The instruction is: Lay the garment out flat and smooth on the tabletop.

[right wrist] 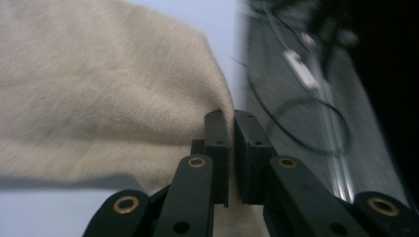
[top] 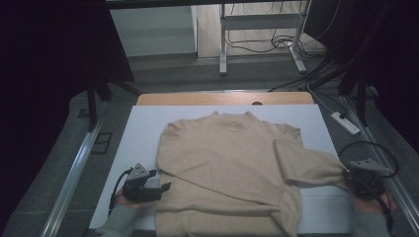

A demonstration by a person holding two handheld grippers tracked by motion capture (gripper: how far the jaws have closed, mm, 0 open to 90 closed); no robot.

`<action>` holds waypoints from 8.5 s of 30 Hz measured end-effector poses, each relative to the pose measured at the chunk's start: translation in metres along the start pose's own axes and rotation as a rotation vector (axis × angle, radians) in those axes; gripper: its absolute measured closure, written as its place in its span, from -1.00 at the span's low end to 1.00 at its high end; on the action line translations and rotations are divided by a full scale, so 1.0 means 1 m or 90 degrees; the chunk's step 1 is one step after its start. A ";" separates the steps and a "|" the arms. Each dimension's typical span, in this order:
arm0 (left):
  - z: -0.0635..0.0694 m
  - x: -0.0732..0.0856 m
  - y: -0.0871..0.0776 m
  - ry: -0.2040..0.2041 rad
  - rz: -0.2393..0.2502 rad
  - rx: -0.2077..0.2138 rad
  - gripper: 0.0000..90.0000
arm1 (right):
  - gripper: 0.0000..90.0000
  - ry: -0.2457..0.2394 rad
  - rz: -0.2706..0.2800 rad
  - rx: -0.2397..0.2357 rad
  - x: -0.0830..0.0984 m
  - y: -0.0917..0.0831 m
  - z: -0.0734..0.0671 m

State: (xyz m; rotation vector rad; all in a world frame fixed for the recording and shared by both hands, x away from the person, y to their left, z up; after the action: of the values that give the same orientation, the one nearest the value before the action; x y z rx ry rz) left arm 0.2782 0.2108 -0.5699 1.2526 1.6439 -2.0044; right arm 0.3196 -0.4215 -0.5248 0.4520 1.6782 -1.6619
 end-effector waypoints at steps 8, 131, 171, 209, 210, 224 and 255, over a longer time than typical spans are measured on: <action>0.000 0.000 0.000 0.003 -0.001 -0.001 -0.54 | 0.85 0.083 -0.041 0.075 0.039 -0.018 0.052; 0.002 -0.002 0.001 0.006 0.005 -0.002 -0.54 | 0.83 -0.303 -0.065 -0.526 -0.023 0.019 -0.221; 0.007 -0.007 0.000 0.009 0.015 0.000 -0.54 | -0.11 -0.187 0.070 -0.464 -0.024 0.015 -0.196; 0.080 -0.063 0.030 0.085 0.003 0.101 -0.60 | -0.21 -0.161 0.049 -0.409 -0.015 0.029 -0.166; 0.083 -0.065 0.032 0.090 0.001 0.102 -0.61 | -0.21 -0.160 0.052 -0.409 -0.015 0.029 -0.166; 0.133 -0.099 0.066 0.126 -0.031 0.159 -0.60 | -0.23 -0.164 0.042 -0.405 -0.013 0.031 -0.165; 0.163 -0.108 0.097 0.182 -0.043 0.199 0.92 | -0.24 -0.163 0.036 -0.400 -0.013 0.032 -0.162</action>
State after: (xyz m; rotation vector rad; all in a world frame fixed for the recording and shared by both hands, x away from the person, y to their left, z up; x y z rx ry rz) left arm 0.3347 0.0005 -0.5569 1.6825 1.5462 -2.2779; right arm 0.3108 -0.2586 -0.5531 -0.0205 1.8485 -1.0170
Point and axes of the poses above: each handheld gripper's, and its own axes: y roughly forward along the jaws, x roughly out of its underside, z roughly to its right, the point moved 5 cm from there along y, roughly forward along the jaws, and after that the axes turned 13 degrees about -x, right-handed, at the moved point
